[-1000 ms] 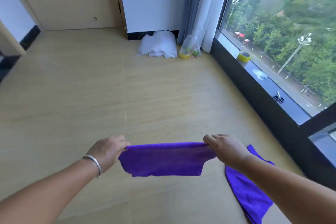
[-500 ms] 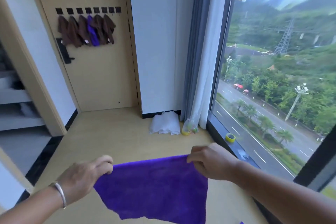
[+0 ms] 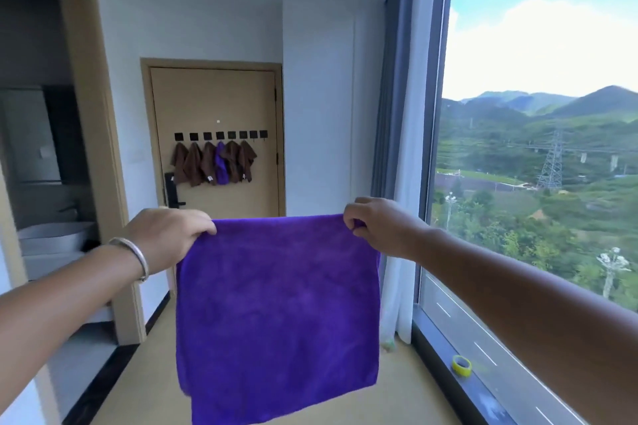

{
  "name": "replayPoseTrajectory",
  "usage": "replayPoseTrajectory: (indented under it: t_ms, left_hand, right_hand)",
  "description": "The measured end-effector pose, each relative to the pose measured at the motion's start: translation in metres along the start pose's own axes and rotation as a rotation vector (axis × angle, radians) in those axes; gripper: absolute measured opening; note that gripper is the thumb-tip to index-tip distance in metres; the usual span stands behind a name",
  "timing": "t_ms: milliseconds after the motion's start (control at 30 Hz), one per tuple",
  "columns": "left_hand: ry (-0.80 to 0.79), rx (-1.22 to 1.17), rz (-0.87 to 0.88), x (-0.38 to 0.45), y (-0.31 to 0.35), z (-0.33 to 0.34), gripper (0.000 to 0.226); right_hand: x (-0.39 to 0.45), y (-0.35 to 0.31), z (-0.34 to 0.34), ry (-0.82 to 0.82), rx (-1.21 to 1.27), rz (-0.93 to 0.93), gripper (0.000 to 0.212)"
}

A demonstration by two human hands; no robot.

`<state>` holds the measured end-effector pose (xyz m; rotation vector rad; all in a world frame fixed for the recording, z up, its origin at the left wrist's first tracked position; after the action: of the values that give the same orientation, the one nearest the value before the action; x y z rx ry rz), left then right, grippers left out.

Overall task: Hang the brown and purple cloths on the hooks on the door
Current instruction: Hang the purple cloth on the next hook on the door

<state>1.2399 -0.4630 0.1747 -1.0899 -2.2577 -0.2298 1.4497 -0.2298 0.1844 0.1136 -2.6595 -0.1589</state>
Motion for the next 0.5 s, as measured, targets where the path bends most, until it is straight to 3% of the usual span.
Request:
replayPoseTrajectory:
  t_ms: [167, 500]
  left_hand:
    - [0.148, 0.077, -0.031, 0.026, -0.021, -0.065, 0.005]
    - [0.168, 0.17, -0.13, 0.056, -0.07, -0.082, 0.039]
  right_hand:
    - [0.041, -0.016, -0.049, 0.087, -0.175, -0.005, 0.02]
    - [0.095, -0.034, -0.069, 0.211, -0.296, 0.03, 0.025]
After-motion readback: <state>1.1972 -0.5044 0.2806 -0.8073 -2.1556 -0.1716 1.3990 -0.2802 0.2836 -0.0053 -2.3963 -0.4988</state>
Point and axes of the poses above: each hand's wrist, its own x-axis towards the middle knuckle, its own z-axis out of the palm, y = z × x, the point moved 7 cm from there along x, towards the middle knuckle, and after that the axes turned 15 degrees about -z, right-handed, at the moved point
